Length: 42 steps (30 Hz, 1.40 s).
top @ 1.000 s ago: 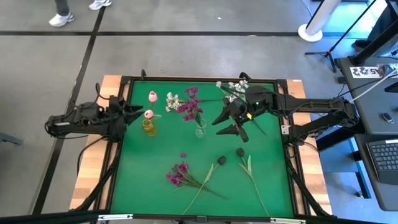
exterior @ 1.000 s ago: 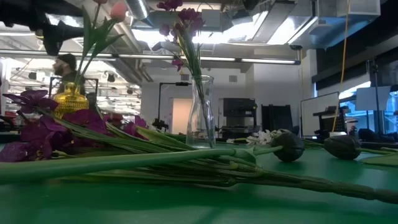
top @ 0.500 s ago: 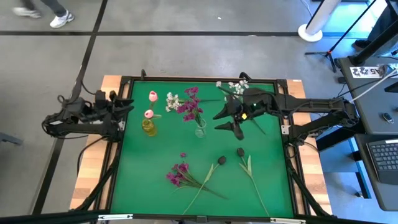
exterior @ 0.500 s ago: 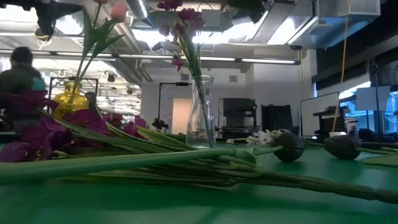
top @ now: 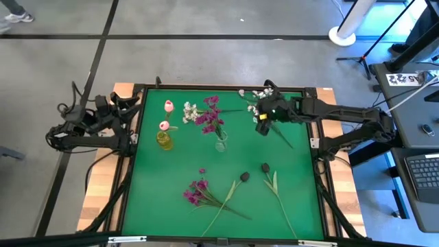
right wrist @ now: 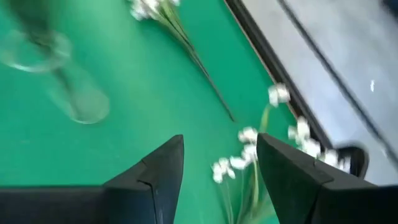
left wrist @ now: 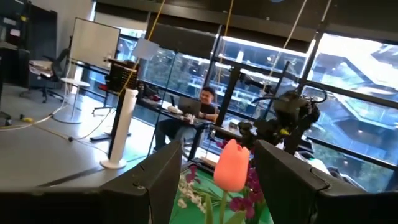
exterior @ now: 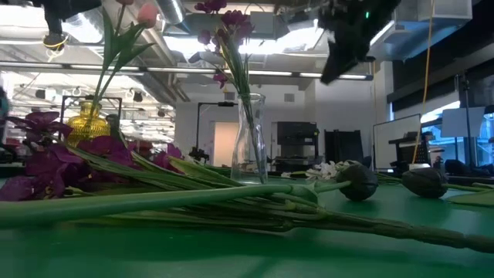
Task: Sort flowers into vase by color
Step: Put the right white flowers into the yellow vase
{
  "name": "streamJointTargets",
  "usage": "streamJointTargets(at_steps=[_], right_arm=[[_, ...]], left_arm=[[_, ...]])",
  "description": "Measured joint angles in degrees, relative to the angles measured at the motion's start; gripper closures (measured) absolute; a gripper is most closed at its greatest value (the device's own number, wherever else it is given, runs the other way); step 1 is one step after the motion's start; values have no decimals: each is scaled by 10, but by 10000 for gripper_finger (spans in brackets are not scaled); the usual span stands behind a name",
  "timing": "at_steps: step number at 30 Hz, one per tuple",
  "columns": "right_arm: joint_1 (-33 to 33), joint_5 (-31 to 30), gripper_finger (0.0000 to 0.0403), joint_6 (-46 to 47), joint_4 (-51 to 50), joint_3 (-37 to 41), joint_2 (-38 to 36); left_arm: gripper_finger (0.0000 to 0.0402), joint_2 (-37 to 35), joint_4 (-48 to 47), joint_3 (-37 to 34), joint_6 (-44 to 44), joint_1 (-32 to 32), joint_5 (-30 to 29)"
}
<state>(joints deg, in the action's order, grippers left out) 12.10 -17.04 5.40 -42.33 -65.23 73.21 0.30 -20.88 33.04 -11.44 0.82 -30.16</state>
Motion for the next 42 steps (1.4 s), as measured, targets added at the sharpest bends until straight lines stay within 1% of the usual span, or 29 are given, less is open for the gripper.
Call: streamJointTargets(at_steps=[6, 10, 13, 15, 18, 24, 29, 34, 38, 42], right_arm=[[129, 71, 202, 35, 18, 88, 5], [210, 92, 202, 45, 54, 164, 5], [254, 113, 202, 49, 74, 213, 5], [271, 141, 202, 49, 98, 239, 5], [277, 170, 202, 49, 130, 272, 5], [276, 178, 202, 48, 169, 305, 9], [276, 182, 202, 47, 173, 308, 20], [276, 219, 202, 49, 201, 308, 38], [276, 242, 202, 62, 232, 308, 67], [276, 241, 211, 64, 248, 306, 93]], left_arm=[[203, 0, -14, 0, -4, 0, -3], [203, 0, -16, 0, -4, 0, -3], [203, 0, -16, 0, -5, 0, -2], [203, 0, -16, 0, -5, 0, -3], [203, 0, -17, 0, -11, 0, -2], [203, 0, -31, 0, -26, 0, -2], [203, 0, -44, 0, -34, 0, -2], [203, 0, -46, 0, -34, 0, -2], [203, 0, -58, 0, -36, 0, -2], [203, 0, -68, -1, -49, 0, -2]])
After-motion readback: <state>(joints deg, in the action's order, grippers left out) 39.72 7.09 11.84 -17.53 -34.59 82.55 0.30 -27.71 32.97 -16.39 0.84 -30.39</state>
